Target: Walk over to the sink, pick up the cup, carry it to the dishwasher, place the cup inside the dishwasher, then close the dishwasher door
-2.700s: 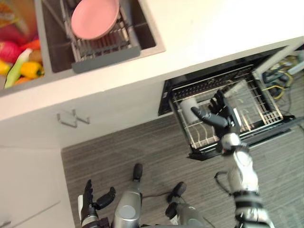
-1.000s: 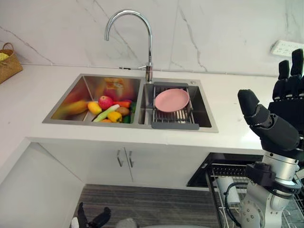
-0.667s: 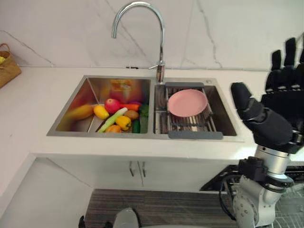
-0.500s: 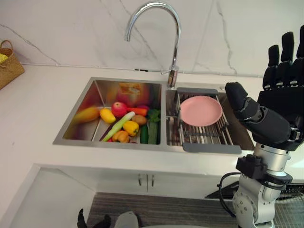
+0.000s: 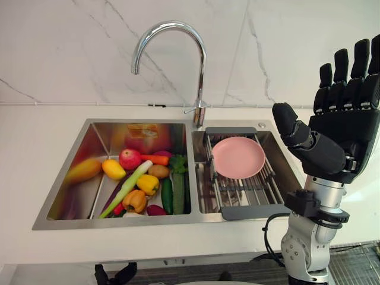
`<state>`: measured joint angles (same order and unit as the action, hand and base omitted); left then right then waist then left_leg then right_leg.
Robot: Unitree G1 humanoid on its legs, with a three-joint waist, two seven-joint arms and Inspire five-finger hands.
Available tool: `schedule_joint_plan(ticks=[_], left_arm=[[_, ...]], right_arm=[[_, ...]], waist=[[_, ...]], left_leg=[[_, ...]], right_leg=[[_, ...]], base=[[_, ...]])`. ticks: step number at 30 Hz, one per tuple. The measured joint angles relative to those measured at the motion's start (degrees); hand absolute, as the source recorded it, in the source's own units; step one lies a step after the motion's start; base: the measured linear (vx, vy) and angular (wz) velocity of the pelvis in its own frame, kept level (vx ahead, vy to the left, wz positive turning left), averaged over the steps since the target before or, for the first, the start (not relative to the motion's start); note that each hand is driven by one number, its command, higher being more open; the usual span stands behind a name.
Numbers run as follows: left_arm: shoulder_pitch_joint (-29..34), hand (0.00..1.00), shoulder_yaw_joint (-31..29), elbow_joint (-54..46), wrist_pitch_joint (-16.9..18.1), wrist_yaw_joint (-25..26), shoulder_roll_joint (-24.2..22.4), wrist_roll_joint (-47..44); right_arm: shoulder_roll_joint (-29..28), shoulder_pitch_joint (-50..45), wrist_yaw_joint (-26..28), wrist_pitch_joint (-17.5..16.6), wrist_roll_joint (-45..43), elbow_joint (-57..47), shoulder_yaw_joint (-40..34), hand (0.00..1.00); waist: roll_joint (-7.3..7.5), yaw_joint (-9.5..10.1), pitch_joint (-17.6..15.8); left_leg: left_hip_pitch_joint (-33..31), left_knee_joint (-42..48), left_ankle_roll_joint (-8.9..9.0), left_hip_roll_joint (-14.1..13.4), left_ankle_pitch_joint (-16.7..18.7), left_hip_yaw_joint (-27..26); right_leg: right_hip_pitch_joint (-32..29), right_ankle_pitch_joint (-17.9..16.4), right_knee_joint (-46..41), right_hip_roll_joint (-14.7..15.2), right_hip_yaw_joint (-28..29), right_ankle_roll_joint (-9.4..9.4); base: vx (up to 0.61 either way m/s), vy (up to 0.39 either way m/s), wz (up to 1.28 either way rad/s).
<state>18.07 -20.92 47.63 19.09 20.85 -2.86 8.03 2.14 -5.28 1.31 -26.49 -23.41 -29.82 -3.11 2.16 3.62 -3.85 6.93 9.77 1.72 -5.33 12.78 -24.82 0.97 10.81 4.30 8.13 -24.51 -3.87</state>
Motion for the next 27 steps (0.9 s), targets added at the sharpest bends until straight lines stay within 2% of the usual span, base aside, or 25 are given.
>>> schedule_joint_plan(ticks=[2, 5, 10, 12, 13, 15, 18, 24, 27], left_arm=[[0.0, 1.00, 0.0, 0.1, 0.0, -0.5, 0.0, -0.1], [-0.3, 1.00, 0.0, 0.2, -1.8, -5.2, 0.5, -2.9], [-3.3, 1.00, -0.1, 5.6, -11.2, -16.8, 3.4, -14.5], [-4.6, 1.00, -0.2, 8.8, -16.0, -22.2, 5.3, -20.3], [-5.0, 1.00, -0.2, 9.5, -17.2, -23.5, 5.7, -21.6], [-5.8, 1.00, -1.0, 11.7, -20.2, -27.6, 6.5, -23.8], [-6.0, 1.00, -1.2, 13.1, -20.3, -28.6, 6.9, -23.7], [-5.7, 1.00, 0.1, 13.5, -20.8, -29.0, 8.4, -20.6], [-5.7, 1.00, 1.0, 13.8, -21.4, -29.7, 9.1, -19.1]], right_arm=[[-0.2, 0.0, 0.1, 0.0, -0.2, 0.0, 0.1, 1.00], [-1.2, -0.7, 2.2, 1.2, -2.8, 0.0, 0.2, 1.00], [-1.6, -2.2, 5.4, 5.3, -6.9, 0.5, -0.6, 1.00], [-0.4, -2.1, 5.8, 8.8, -6.7, 1.2, -2.6, 1.00], [0.2, -2.0, 5.8, 9.9, -6.4, 1.5, -3.3, 1.00], [3.9, -1.9, 4.9, 14.4, -0.5, 2.9, -6.5, 1.00], [9.8, -1.9, 4.5, 19.0, 9.2, 4.1, -10.2, 1.00], [20.4, 0.0, 9.9, 20.3, 27.0, 1.4, -13.5, 1.00], [27.5, 1.6, 15.5, 18.8, 34.3, -1.7, -15.1, 1.00]], waist=[[-0.02, -0.05, 0.0], [-0.08, -0.02, -0.1], [-0.18, -0.58, 0.0], [0.10, -1.39, 0.3], [0.09, -1.46, 0.3], [0.03, -1.62, 0.4], [0.10, -2.32, 0.4], [0.84, -3.98, 0.8], [1.15, -5.27, 1.1]], left_leg=[[-0.2, 0.0, -0.01, -0.1, 0.0, 0.2], [-0.4, 0.0, -0.08, -0.3, -0.1, 0.3], [-1.0, 0.2, 0.22, -1.4, -0.3, 0.1], [-1.4, 0.7, 0.78, -2.3, -0.6, 0.6], [-1.5, 0.7, 0.96, -2.5, -0.7, 0.7], [-1.5, 0.3, 1.69, -3.1, -1.1, 0.6], [-0.9, -0.8, 2.08, -3.0, -1.4, 0.3], [-0.4, -1.4, 1.88, -2.2, -1.5, -2.3], [-0.3, -1.5, 1.85, -2.2, -1.5, -2.4]], right_leg=[[0.0, 0.0, 0.0, 0.3, -0.2, 0.00], [0.0, 0.0, 0.0, 0.2, -0.3, 0.00], [-0.3, -0.3, 0.6, -0.6, -0.6, 0.18], [-0.6, -1.3, 0.5, -1.5, -1.7, 0.72], [-0.7, -1.4, 0.5, -1.8, -1.9, 0.81], [-1.0, -1.4, 0.6, -2.6, -1.6, 0.98], [-1.1, -1.4, 0.8, -2.9, -1.0, 0.99], [-2.3, -0.9, 1.0, -2.5, 1.4, 1.10], [-2.4, -0.8, 1.0, -2.6, 1.6, 1.16]], base=[[0.00, 0.000, 0.05], [0.00, 0.000, 0.04], [0.00, -0.006, 0.01], [0.03, -0.088, 0.10], [0.03, -0.100, -0.01], [0.00, -0.069, -0.10], [-0.04, 0.022, -0.08], [-0.06, 0.080, -0.21], [-0.04, 0.061, -0.05]])
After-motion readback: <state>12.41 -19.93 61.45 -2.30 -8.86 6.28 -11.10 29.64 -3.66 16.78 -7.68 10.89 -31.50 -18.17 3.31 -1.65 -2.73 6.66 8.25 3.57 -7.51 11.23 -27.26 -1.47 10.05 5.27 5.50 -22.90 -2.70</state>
